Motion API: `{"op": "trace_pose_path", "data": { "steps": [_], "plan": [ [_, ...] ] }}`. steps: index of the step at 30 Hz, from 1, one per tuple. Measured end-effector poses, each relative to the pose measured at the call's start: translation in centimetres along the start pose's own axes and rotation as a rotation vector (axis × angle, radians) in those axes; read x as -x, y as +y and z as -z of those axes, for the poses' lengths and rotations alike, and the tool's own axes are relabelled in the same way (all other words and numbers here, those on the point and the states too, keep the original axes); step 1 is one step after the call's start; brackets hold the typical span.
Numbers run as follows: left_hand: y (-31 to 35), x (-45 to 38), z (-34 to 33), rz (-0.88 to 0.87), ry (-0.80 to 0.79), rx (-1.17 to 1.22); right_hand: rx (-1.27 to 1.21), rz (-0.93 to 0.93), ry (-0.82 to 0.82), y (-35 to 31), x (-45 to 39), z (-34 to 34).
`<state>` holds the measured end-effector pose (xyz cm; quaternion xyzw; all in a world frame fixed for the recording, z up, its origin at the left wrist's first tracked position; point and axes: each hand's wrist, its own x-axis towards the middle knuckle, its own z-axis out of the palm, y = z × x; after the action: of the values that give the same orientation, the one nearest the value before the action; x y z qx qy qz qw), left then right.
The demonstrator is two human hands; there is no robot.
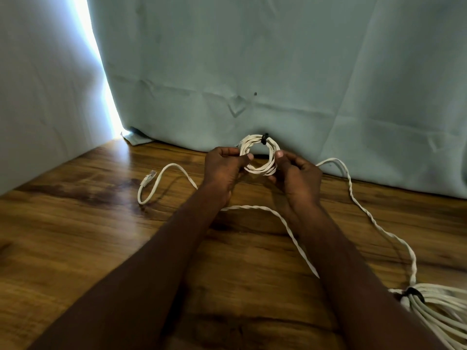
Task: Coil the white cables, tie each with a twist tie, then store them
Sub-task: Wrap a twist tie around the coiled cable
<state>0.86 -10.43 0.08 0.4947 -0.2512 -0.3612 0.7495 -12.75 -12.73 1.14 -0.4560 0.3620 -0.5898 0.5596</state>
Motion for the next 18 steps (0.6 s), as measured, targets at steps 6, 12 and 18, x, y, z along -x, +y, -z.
{"op": "trace_pose_path", "data": {
  "steps": [6,12,18],
  "plan": [
    [0.1,-0.6,0.8,-0.212,0.012,-0.258,0.072,0.117,-0.106,-1.4,1.3,-0.7],
    [2.3,1.9,-0.4,-0.088,-0.120,-0.067,0.352,0.523,0.009,-1.9,3.0,-0.5],
    [3.4,5.1,-2.1,0.041,-0.454,0.125,0.643,0.809,-0.129,-4.3,6.6,2.5]
  ]
}}
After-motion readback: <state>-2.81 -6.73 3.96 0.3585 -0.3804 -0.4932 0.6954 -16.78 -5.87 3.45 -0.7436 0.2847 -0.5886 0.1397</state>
